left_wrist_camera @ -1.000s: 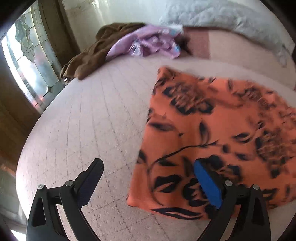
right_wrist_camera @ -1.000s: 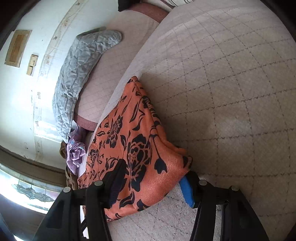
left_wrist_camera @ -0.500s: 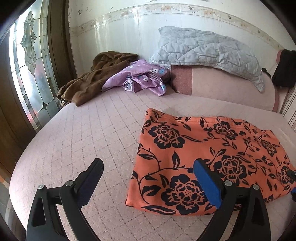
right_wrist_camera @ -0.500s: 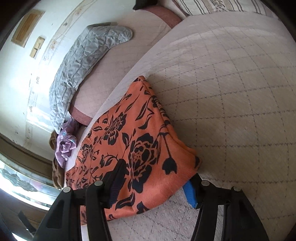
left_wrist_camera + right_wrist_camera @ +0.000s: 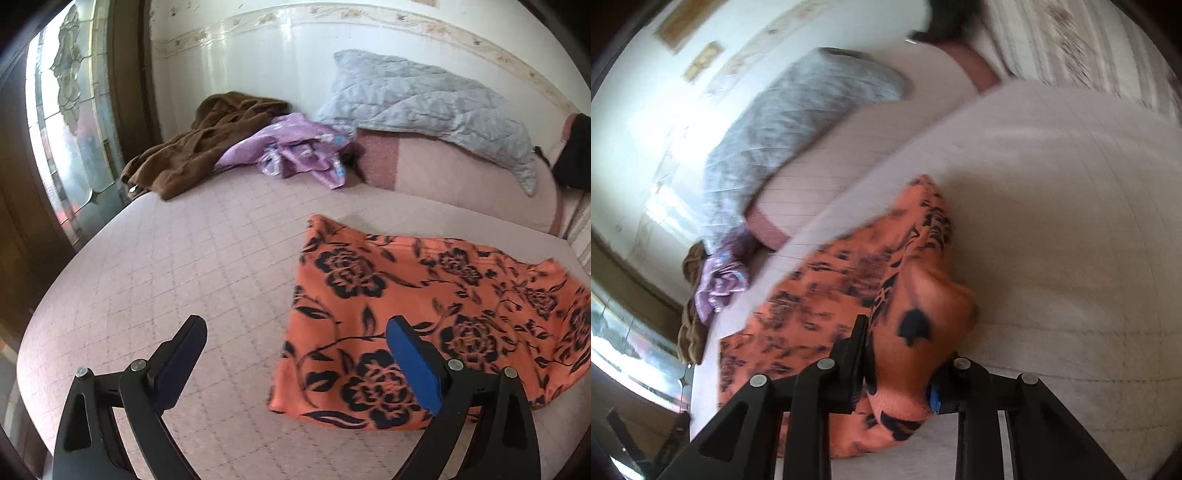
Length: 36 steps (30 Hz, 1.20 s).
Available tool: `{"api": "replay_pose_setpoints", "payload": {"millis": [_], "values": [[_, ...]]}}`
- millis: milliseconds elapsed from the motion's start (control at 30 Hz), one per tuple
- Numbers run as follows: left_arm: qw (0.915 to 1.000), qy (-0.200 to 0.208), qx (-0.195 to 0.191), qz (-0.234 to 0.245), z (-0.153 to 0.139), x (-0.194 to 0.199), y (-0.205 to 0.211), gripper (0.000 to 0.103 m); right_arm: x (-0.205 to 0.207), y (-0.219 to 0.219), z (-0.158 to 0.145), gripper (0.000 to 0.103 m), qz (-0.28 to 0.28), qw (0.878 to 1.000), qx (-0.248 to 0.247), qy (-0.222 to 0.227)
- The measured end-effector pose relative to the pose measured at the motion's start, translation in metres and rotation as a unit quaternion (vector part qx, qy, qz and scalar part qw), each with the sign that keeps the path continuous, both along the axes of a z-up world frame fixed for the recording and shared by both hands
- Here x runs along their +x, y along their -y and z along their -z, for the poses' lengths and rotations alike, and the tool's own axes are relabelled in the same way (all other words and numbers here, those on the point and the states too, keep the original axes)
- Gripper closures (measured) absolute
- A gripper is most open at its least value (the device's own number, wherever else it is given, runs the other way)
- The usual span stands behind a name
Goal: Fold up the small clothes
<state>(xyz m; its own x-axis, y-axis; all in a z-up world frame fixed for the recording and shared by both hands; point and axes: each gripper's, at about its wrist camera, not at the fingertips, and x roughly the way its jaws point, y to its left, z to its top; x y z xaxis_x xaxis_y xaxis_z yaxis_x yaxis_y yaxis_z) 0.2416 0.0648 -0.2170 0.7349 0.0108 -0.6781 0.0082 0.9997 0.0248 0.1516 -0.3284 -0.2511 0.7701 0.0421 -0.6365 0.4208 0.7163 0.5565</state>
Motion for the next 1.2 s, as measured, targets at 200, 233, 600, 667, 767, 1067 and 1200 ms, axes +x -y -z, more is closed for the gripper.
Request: {"api": "replay_pose_setpoints", "payload": {"millis": [200,233,600,667,767,1067,1200], "values": [[0.9954,-0.032,0.005,-0.090,0.009,0.018,-0.045,0.005,0.035,-0.073,-0.063,0.078,-0.072,0.996,-0.018,0.047],[0.9941,-0.034,0.009,-0.103,0.010,0.019,-0.052,0.005,0.039,-0.084,-0.068,0.078,-0.082,0.995,-0.019,0.052],[0.9665,-0.015,0.035,-0.254,0.006,0.018,-0.142,0.005,0.107,-0.256,-0.035,0.081,-0.280,0.951,0.119,0.055],[0.9674,-0.020,0.036,-0.250,0.008,0.018,-0.144,0.005,0.112,-0.277,-0.012,0.077,-0.311,0.941,0.132,0.021],[0.9736,-0.020,0.023,-0.226,0.008,0.019,-0.137,0.005,0.108,-0.272,0.012,0.073,-0.308,0.937,0.163,-0.019],[0.9971,-0.010,-0.054,-0.053,0.001,0.015,-0.070,0.005,0.043,-0.176,-0.023,0.034,-0.261,0.955,0.121,0.078],[0.9945,-0.067,-0.078,0.022,0.021,0.021,-0.039,0.006,0.054,-0.141,0.006,0.068,-0.218,0.970,0.111,0.001]]}}
